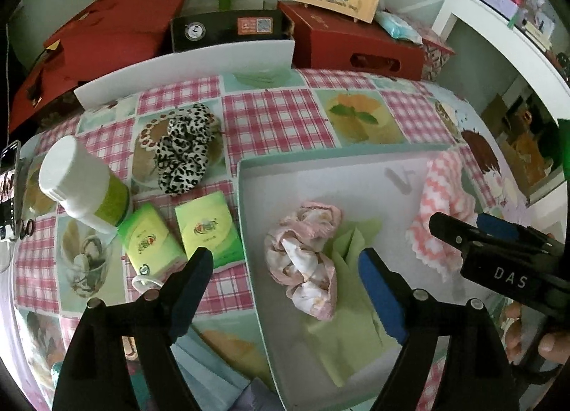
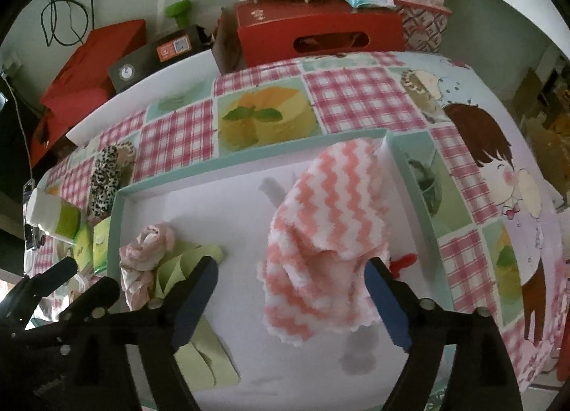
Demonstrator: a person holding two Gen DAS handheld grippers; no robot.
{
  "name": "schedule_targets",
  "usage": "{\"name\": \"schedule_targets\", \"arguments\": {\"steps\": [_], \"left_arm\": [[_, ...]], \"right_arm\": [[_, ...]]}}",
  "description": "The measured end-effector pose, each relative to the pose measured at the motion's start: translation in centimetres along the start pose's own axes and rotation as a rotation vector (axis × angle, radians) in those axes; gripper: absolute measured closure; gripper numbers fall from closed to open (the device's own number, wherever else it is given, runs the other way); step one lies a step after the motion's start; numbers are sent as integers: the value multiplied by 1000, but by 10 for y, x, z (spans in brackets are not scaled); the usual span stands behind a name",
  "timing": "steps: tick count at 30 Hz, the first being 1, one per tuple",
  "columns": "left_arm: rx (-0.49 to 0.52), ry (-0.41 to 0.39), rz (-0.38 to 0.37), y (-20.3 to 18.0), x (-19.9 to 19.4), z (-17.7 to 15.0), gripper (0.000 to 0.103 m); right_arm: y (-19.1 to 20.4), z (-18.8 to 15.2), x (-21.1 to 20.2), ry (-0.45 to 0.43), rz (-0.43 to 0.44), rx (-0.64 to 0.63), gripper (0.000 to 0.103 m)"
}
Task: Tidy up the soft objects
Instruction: 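Open both tools to drop the cloths into the tray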
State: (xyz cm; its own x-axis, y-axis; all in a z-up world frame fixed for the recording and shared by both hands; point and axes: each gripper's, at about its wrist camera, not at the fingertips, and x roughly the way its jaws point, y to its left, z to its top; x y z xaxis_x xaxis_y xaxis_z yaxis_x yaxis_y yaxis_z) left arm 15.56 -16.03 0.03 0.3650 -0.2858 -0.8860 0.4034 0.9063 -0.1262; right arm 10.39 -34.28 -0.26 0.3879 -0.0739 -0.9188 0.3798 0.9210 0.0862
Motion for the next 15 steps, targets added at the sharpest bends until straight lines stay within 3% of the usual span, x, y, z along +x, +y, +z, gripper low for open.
{"name": "schedule_targets", "arguments": {"steps": [1,2,4,15], "left_arm": [[-4,0,-1,0,0,0,16],[-16,3,2,2,0,0,7],[-32,0,6,5,0,0,0],[-66,-5,-10,11,-2,0,0]], "right_arm": [[0,0,-1,-4,-3,0,11],[-1,1,-1,-10,-6,-1,3],[-3,1,0,-10,-22,4,0],[-9,0,3,-3,-41,22,0]]}}
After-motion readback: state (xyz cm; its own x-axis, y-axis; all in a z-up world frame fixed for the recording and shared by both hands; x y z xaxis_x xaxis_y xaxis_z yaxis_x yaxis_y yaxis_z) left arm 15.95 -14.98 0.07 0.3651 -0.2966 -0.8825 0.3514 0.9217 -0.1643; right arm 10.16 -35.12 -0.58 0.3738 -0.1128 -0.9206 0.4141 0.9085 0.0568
